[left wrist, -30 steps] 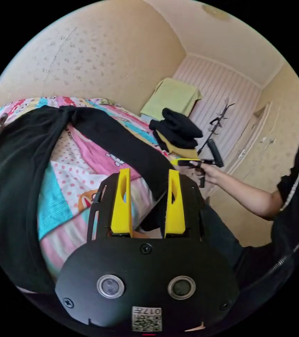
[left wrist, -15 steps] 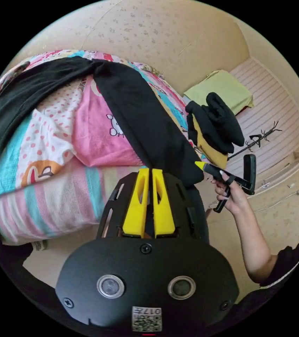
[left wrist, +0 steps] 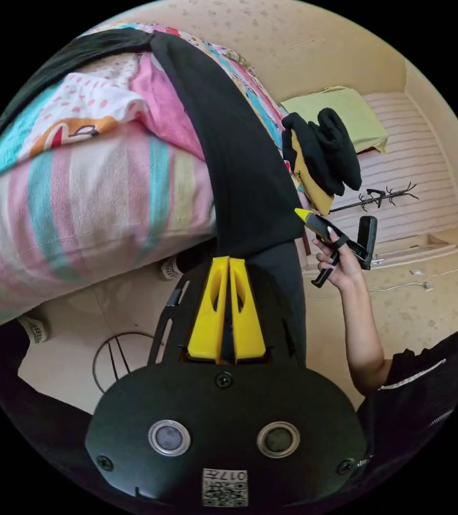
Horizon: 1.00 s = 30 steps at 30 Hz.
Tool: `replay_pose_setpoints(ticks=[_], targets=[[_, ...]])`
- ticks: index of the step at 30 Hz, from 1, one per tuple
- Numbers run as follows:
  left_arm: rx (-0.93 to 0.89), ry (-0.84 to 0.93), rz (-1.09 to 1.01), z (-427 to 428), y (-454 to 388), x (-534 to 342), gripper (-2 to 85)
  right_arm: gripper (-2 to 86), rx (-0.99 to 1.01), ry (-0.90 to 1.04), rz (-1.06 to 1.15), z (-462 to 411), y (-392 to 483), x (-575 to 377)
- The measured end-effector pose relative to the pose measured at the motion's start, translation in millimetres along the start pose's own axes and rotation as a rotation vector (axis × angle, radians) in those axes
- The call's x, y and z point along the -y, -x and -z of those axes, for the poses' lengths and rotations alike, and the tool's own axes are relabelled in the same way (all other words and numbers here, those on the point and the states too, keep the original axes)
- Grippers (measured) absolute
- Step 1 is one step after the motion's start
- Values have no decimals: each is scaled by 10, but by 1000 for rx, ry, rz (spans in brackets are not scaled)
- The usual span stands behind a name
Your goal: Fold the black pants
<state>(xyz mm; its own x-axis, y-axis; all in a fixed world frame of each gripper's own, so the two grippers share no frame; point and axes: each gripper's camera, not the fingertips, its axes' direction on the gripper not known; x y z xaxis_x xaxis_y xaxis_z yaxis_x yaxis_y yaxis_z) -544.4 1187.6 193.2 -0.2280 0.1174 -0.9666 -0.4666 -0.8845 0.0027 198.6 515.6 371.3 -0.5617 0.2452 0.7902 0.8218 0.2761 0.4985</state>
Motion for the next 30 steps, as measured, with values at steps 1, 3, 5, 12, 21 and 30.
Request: replay_pose_setpoints(ticks=[1,3,5,12,21,30], targets=[[-13,10,-51,69,-8,3,-6,39,-4,9,5,17,-5,7],[-46,5,-120,249,-11,-10,-4,45,1,60,46,96,-38,27],[-48,-84,-181,650,76,-39,2,49,31,37,50,217,-76,7],[703,-525,-153,1640,698,-382,96,81,154,-182,201,427,330,-95],[625,-467,-36,1107,1896,-762,23,85,235,15,348,-667,1219,44],[415,-620,-312,963,1683,-1228,-2,86,-57,-40,353,-1010,1387,96]])
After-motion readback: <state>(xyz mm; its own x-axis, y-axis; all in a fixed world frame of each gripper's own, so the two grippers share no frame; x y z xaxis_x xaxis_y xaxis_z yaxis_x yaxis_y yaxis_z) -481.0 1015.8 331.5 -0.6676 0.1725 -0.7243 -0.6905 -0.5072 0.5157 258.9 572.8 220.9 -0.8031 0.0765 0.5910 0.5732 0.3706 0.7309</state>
